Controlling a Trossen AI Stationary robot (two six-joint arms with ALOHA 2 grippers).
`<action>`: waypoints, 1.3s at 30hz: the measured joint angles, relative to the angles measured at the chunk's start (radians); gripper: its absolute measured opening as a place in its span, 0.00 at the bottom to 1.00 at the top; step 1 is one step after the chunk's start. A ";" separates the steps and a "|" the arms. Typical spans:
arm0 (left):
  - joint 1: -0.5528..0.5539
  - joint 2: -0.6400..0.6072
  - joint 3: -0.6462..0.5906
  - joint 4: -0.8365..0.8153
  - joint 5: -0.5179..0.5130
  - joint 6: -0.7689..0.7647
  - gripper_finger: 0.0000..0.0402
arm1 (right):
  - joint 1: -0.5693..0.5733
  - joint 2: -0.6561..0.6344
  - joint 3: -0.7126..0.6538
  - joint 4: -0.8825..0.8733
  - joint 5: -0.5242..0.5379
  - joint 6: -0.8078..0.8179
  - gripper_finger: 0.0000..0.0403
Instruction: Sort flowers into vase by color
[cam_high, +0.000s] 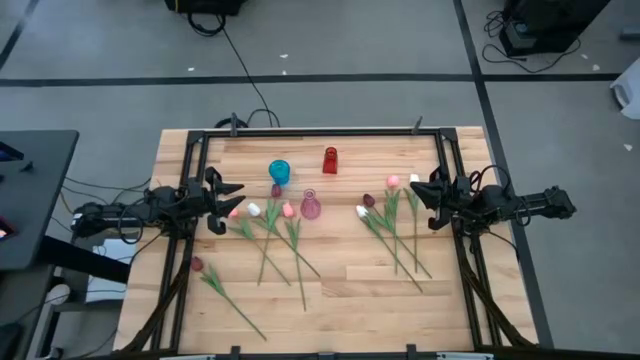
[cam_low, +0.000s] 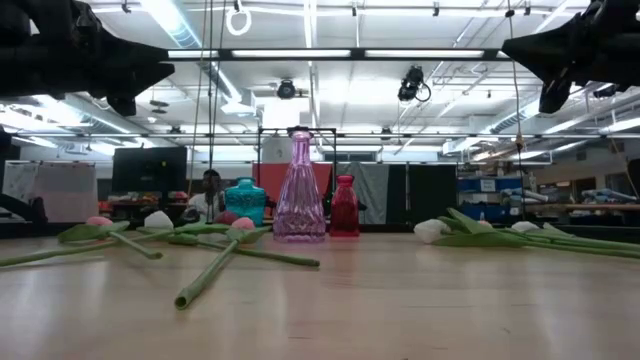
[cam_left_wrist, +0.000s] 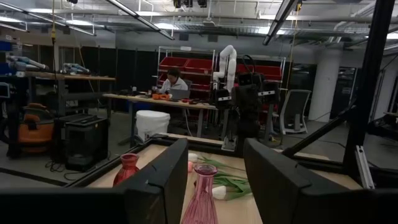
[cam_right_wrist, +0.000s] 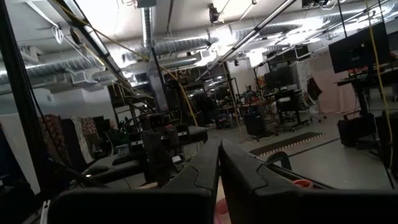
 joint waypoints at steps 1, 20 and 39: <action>0.000 0.000 0.000 0.004 0.000 -0.024 0.41 | 0.000 0.000 0.000 0.000 0.000 0.000 0.07; 0.000 0.000 0.000 0.112 -0.003 -0.284 0.41 | 0.000 0.000 0.000 0.065 0.000 0.003 0.07; 0.000 0.000 0.000 0.203 -0.051 -0.273 0.41 | 0.000 0.002 0.000 0.177 -0.052 0.035 0.07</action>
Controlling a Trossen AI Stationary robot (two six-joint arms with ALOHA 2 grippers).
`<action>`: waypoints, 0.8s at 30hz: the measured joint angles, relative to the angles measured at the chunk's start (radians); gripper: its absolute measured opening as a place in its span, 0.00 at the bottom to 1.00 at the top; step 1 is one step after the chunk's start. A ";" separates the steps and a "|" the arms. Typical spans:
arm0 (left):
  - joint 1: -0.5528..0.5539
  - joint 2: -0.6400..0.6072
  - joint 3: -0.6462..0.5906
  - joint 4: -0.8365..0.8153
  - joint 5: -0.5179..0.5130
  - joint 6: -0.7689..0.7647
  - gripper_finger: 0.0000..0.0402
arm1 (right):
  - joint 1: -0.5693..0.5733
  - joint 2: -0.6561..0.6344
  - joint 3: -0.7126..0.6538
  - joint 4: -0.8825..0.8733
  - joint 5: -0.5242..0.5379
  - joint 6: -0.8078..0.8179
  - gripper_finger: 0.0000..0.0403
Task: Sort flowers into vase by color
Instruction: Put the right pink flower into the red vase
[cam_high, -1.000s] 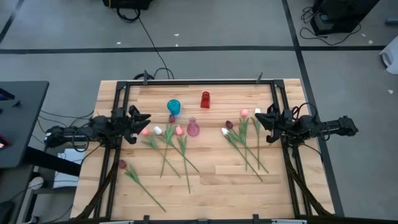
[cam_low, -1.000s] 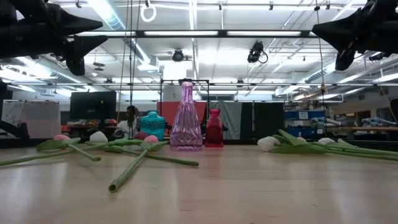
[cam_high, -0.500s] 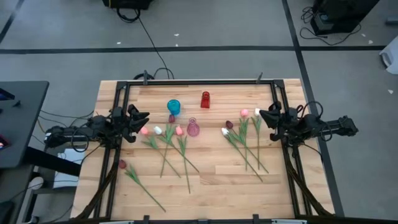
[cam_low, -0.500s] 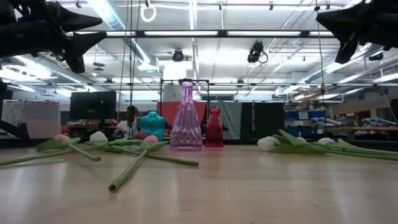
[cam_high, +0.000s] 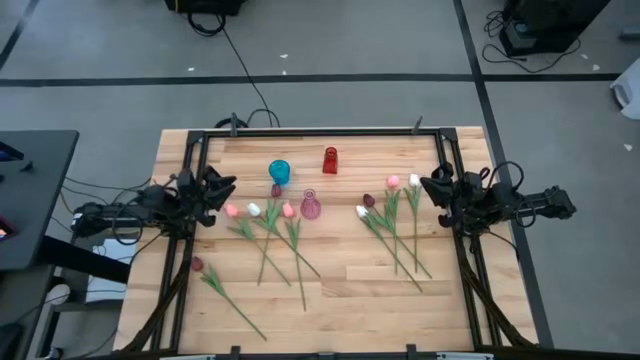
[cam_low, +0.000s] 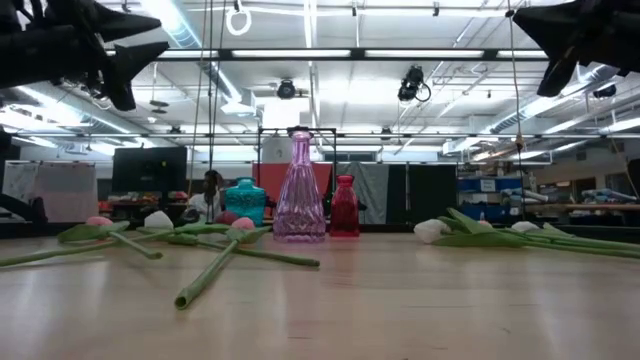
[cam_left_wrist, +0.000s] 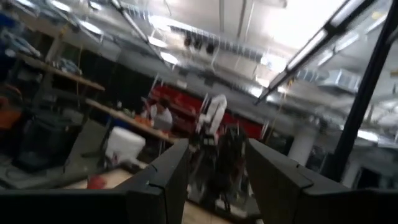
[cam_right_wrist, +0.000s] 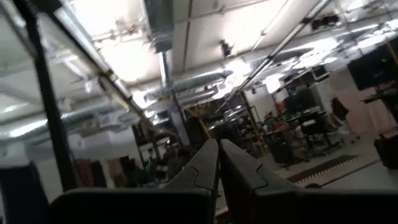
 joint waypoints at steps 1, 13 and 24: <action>0.000 0.000 0.000 0.024 0.001 0.025 0.41 | 0.000 0.003 0.004 -0.006 0.003 0.007 0.07; 0.000 0.245 0.154 -0.115 0.000 0.040 0.41 | -0.001 0.320 0.403 -0.646 0.090 0.151 0.04; -0.013 0.528 0.302 -0.185 0.001 0.070 0.41 | -0.004 0.593 0.649 -0.911 -0.023 0.270 0.07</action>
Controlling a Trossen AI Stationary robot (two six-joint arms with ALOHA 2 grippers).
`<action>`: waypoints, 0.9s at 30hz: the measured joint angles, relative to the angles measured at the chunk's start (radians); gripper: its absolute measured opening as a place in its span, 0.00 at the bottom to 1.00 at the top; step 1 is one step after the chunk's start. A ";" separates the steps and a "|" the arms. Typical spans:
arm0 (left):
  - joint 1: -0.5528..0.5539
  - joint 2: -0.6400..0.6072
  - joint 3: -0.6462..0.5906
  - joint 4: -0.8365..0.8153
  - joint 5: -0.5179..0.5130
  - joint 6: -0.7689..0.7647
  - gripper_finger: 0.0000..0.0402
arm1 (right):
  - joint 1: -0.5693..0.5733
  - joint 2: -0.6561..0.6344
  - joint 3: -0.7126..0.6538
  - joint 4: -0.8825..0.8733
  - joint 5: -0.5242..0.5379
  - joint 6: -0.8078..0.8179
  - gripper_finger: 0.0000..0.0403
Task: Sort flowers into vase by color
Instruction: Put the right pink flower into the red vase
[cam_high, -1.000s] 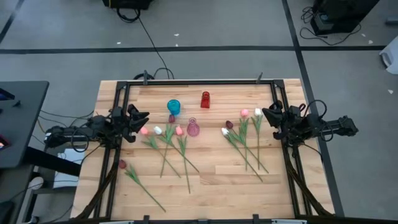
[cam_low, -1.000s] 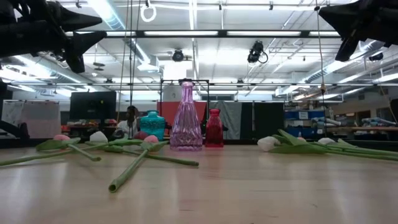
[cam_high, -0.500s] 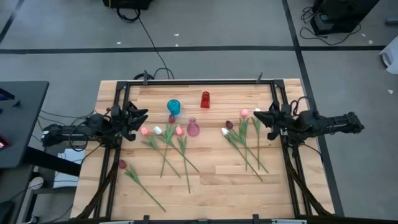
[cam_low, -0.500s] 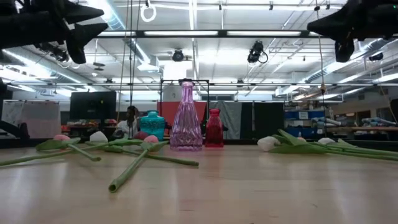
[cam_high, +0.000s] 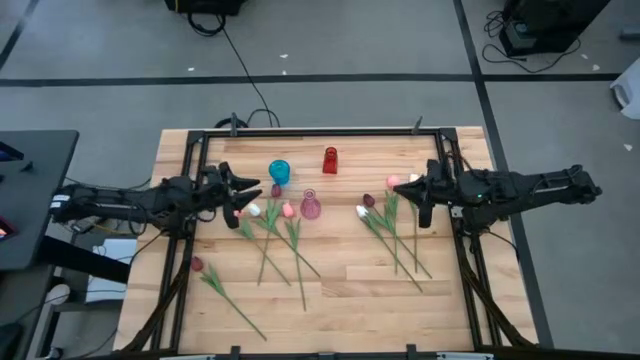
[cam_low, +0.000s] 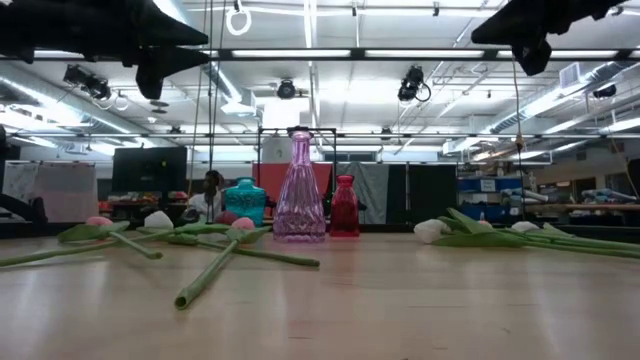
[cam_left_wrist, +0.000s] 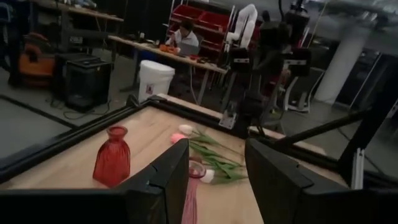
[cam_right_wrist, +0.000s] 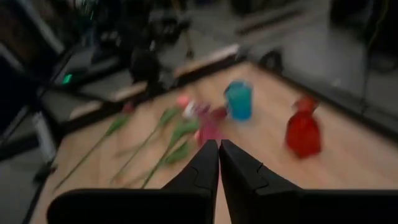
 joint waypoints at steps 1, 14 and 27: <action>-0.003 0.018 0.000 0.025 0.000 0.015 0.41 | -0.003 0.026 0.029 -0.040 -0.019 0.023 0.07; -0.019 0.104 -0.002 0.138 -0.048 0.101 0.41 | -0.033 0.347 0.350 -0.623 -0.159 0.335 0.06; -0.089 0.283 -0.003 0.270 -0.045 0.138 0.41 | -0.073 0.629 0.359 -0.844 -0.170 0.415 0.26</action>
